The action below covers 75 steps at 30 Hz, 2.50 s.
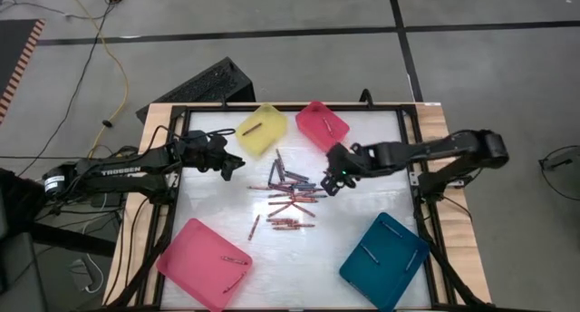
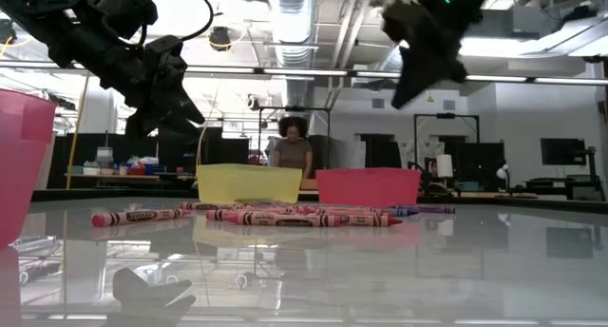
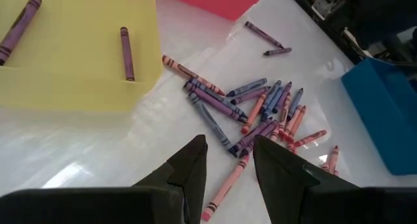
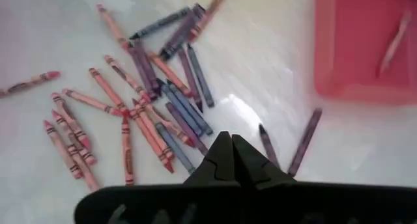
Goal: Sort crayons
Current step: Put the purple crayon into the yellow bin
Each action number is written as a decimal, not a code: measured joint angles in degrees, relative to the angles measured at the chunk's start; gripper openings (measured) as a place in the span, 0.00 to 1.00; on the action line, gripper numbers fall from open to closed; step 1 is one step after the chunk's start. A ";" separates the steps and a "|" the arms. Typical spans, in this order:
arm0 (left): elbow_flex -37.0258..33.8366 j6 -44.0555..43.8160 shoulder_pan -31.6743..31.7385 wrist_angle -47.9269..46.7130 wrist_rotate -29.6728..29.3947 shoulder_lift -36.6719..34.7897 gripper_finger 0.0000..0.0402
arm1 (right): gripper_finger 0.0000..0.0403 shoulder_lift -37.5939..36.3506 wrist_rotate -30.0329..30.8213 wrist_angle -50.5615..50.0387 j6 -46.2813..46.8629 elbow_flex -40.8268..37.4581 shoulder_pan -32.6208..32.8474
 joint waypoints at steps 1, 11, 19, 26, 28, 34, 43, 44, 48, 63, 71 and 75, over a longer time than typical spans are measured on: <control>0.00 0.00 0.00 0.00 0.00 0.00 0.28 | 0.01 -0.39 0.36 0.74 1.07 -2.05 -0.02; 0.00 0.67 0.00 -0.07 -1.47 0.00 0.29 | 0.41 3.54 4.54 2.37 5.56 -8.65 -3.77; 0.00 0.61 -0.02 -0.40 -1.49 0.00 0.33 | 0.60 9.75 4.06 3.24 5.52 -8.63 -8.38; 0.00 0.57 -0.02 -0.68 -1.51 0.00 0.33 | 0.57 15.44 0.90 6.05 5.36 -8.63 -10.69; 0.00 0.55 -0.02 -0.68 -1.51 0.00 0.33 | 0.56 17.24 -0.48 6.06 5.38 -8.63 -11.35; 0.00 0.44 -0.02 -0.68 -1.43 0.01 0.33 | 0.45 19.84 -4.48 7.32 5.39 -8.30 -12.66; 0.00 0.44 -0.02 -0.68 -1.14 0.00 0.33 | 0.03 19.69 -7.80 7.42 9.02 -8.42 -12.35; 0.00 0.44 -0.02 -0.68 -1.14 0.00 0.33 | 0.03 19.69 -7.82 7.49 9.56 -8.45 -12.20; 0.00 0.39 -0.02 -0.74 -1.05 0.00 0.33 | 0.02 19.30 -8.16 6.99 9.91 -7.56 -11.78; 0.00 -0.94 -0.02 -3.61 -0.56 0.02 0.33 | 0.00 19.15 -6.85 8.62 3.15 12.60 -9.38; 0.00 -1.34 -0.02 -4.03 0.11 0.02 0.33 | 0.00 30.12 -5.49 18.35 -8.15 24.86 -12.69; 0.00 -1.51 -0.02 -4.18 0.13 0.02 0.33 | 0.00 37.63 -5.04 17.88 -14.21 34.18 -14.56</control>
